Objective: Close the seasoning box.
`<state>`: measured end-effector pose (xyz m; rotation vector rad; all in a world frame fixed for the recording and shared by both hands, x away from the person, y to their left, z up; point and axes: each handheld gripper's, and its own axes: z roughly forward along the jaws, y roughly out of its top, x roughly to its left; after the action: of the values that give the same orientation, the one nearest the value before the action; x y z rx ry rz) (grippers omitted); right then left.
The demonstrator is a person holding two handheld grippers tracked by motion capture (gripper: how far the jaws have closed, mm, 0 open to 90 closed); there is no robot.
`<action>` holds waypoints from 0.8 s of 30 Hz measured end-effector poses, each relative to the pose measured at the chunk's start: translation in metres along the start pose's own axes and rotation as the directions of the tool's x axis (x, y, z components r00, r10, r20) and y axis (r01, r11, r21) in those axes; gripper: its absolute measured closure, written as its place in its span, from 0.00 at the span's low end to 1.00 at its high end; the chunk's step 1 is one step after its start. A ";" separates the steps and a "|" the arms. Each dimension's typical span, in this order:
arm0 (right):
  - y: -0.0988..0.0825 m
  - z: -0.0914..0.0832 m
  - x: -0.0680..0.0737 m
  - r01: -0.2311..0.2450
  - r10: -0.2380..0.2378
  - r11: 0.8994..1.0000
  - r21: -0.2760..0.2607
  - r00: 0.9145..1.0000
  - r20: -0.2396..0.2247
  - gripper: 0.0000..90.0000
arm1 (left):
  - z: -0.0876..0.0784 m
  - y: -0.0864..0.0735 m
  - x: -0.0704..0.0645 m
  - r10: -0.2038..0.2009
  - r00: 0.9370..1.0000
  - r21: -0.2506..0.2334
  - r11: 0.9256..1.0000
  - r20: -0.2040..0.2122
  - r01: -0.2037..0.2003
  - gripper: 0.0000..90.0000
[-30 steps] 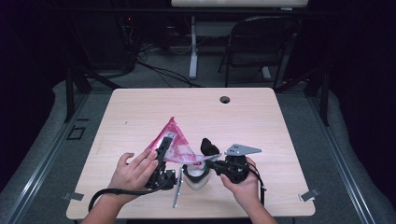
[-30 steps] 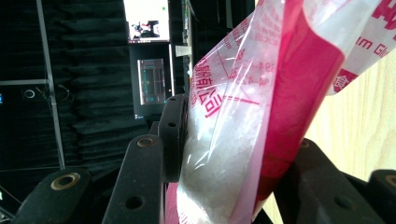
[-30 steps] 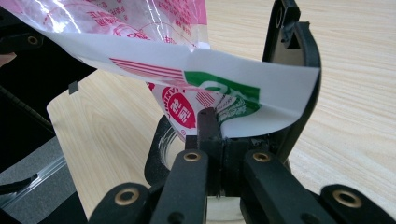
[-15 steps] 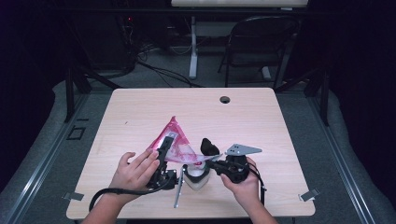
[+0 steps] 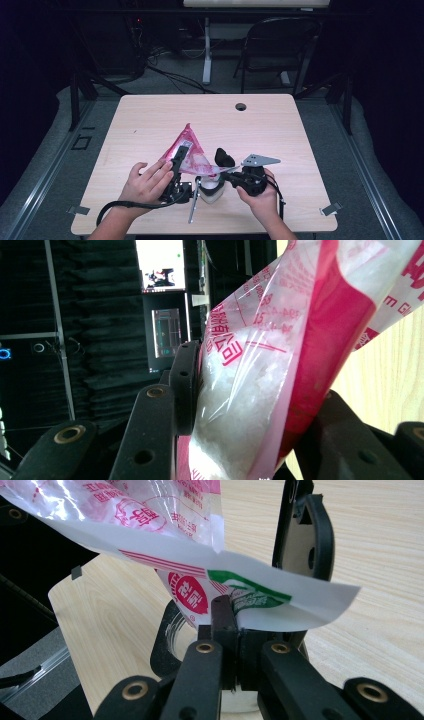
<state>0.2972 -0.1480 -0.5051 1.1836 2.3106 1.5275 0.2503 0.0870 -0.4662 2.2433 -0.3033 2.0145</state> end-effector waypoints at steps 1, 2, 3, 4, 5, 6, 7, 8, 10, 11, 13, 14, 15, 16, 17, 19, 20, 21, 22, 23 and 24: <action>0.000 0.000 0.000 0.001 -0.001 1.000 -0.003 1.000 0.000 1.00 | 0.000 0.000 0.000 -0.001 1.000 0.001 1.000 0.002 0.001 0.72; 0.000 0.000 0.000 0.004 -0.004 1.000 0.001 1.000 0.001 1.00 | 0.000 0.000 0.000 0.002 1.000 0.002 1.000 0.005 -0.002 0.72; 0.000 -0.001 0.000 0.005 -0.005 1.000 0.004 1.000 0.003 1.00 | 0.000 -0.001 0.001 0.006 1.000 0.001 1.000 -0.002 -0.006 0.72; 0.000 -0.001 0.000 0.005 -0.005 1.000 0.003 1.000 0.003 1.00 | 0.001 -0.002 0.000 0.002 1.000 0.004 1.000 0.006 -0.002 0.72; 0.000 -0.001 0.000 0.006 -0.006 1.000 0.005 1.000 -0.001 1.00 | 0.000 -0.002 0.000 0.002 1.000 0.003 1.000 0.007 -0.003 0.72; 0.000 0.000 0.000 0.007 -0.007 1.000 0.005 1.000 -0.002 1.00 | 0.000 -0.002 0.000 0.003 1.000 0.001 1.000 0.007 -0.003 0.72; 0.000 0.000 0.001 0.002 -0.002 1.000 0.003 1.000 -0.004 1.00 | 0.000 -0.002 0.001 0.005 1.000 0.003 1.000 0.011 -0.005 0.72; 0.000 0.000 0.001 0.007 -0.007 1.000 0.007 1.000 -0.006 1.00 | 0.000 -0.003 0.001 0.008 1.000 0.003 1.000 0.012 -0.008 0.72; 0.000 0.001 0.001 0.008 -0.008 1.000 0.005 1.000 -0.005 1.00 | 0.001 -0.003 0.002 0.021 1.000 0.001 1.000 0.009 -0.021 0.72; 0.000 0.001 0.001 0.008 -0.008 1.000 0.006 1.000 -0.005 1.00 | 0.001 -0.003 0.002 0.024 1.000 0.000 1.000 0.009 -0.024 0.72; 0.000 0.001 0.001 0.008 -0.008 1.000 0.006 1.000 -0.005 1.00 | 0.001 -0.004 0.002 0.036 0.999 0.001 0.999 0.015 -0.036 0.72; 0.000 0.001 0.001 0.008 -0.008 1.000 0.006 1.000 -0.005 1.00 | 0.001 -0.004 0.002 0.026 0.999 0.006 1.000 0.031 -0.026 0.72; 0.000 0.000 0.001 0.009 -0.009 1.000 0.006 1.000 -0.005 1.00 | 0.001 -0.005 0.002 0.031 0.999 0.006 1.000 0.034 -0.031 0.72; 0.000 0.000 0.001 0.006 -0.006 1.000 0.003 1.000 -0.007 1.00 | 0.001 -0.005 0.003 0.037 0.999 0.006 0.999 0.037 -0.038 0.72; 0.000 0.000 0.001 0.006 -0.006 1.000 0.001 1.000 -0.007 1.00 | 0.001 -0.005 0.004 0.046 0.998 0.004 0.999 0.035 -0.046 0.72; 0.000 0.001 0.002 0.004 -0.004 1.000 -0.003 1.000 -0.007 1.00 | 0.001 -0.005 0.005 0.054 0.998 0.006 0.998 0.039 -0.054 0.72; 0.000 0.000 0.002 0.007 -0.007 1.000 0.000 1.000 -0.006 1.00 | 0.001 -0.005 0.005 0.064 0.997 0.006 0.998 0.040 -0.064 0.72; 0.000 0.000 0.002 0.009 -0.009 1.000 0.000 1.000 -0.005 1.00 | 0.001 -0.005 0.006 0.067 0.997 0.008 0.998 0.046 -0.067 0.72; 0.000 0.000 0.002 0.012 -0.012 1.000 0.004 1.000 -0.003 1.00 | 0.001 -0.005 0.006 0.079 0.996 0.007 0.997 0.045 -0.079 0.72; 0.000 0.000 0.002 0.011 -0.011 1.000 0.003 1.000 -0.003 1.00 | 0.001 -0.005 0.007 0.088 0.995 0.003 0.996 0.044 -0.089 0.72; 0.000 0.000 0.002 0.008 -0.008 1.000 0.001 1.000 -0.003 1.00 | 0.001 -0.004 0.006 0.090 0.995 0.006 0.996 0.053 -0.091 0.72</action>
<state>0.2960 -0.1465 -0.5041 1.1713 2.3155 1.5270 0.2528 0.0907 -0.4597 2.3311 -0.4092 2.0053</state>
